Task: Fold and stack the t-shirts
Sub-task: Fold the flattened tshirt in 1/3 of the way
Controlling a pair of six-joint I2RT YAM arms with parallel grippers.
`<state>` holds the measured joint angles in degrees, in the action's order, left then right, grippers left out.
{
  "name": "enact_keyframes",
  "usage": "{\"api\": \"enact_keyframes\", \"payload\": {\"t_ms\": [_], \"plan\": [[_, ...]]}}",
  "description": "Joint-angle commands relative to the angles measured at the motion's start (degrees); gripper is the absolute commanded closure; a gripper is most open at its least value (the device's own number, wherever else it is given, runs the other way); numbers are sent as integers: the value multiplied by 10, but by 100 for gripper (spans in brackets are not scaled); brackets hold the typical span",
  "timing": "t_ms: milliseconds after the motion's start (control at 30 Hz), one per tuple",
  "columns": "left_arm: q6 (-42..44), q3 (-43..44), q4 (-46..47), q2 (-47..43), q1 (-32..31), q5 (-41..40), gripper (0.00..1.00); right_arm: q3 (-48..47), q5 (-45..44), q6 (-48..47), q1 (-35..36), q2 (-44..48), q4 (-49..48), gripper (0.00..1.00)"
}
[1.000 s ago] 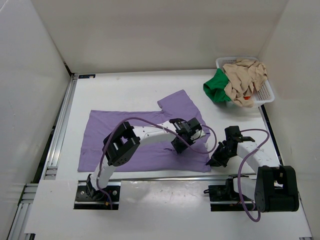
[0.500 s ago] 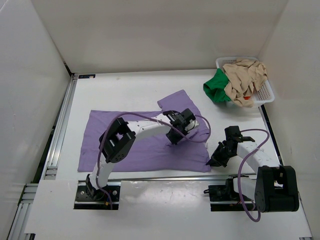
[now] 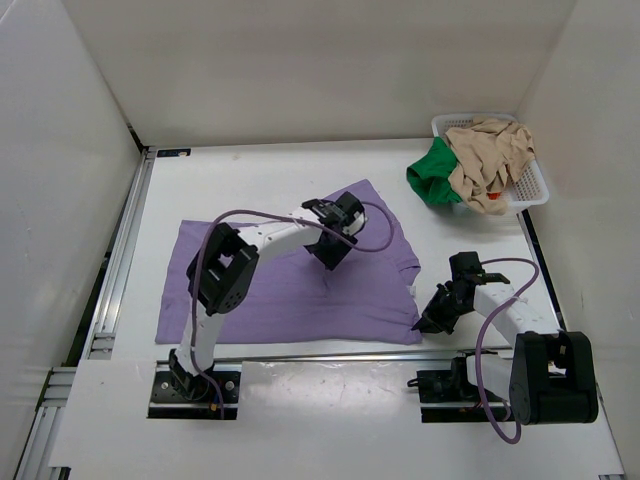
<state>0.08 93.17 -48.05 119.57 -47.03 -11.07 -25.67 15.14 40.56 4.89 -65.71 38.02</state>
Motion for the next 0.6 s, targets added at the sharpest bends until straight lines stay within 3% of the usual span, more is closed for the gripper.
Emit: {"api": "enact_keyframes", "payload": {"t_ms": [0, 133, 167, 267, 300, 400, 567], "plan": [[-1, -19, -13, -92, 57, -30, 23, 30, -97, -8, 1, -13, -13, 98], [-1, -106, -36, -221, 163, -30, 11, 30, -102, -8, 1, -13, -8, 98], [-1, -150, -45, -241, 223, -30, 11, 30, -102, -8, 1, -13, -8, 95], [-1, -218, -94, -308, 324, -24, 8, 24, -102, -14, 1, -13, -8, 87], [-1, -269, -109, -325, 391, -17, 8, 24, -102, -14, 1, -13, -1, 73], [-1, -377, -114, -394, 511, -11, 6, 18, -96, -14, 1, -13, 6, 46], [-1, -496, -96, -463, 612, -12, 1, 12, -96, -14, 1, 12, 35, 29]]}}
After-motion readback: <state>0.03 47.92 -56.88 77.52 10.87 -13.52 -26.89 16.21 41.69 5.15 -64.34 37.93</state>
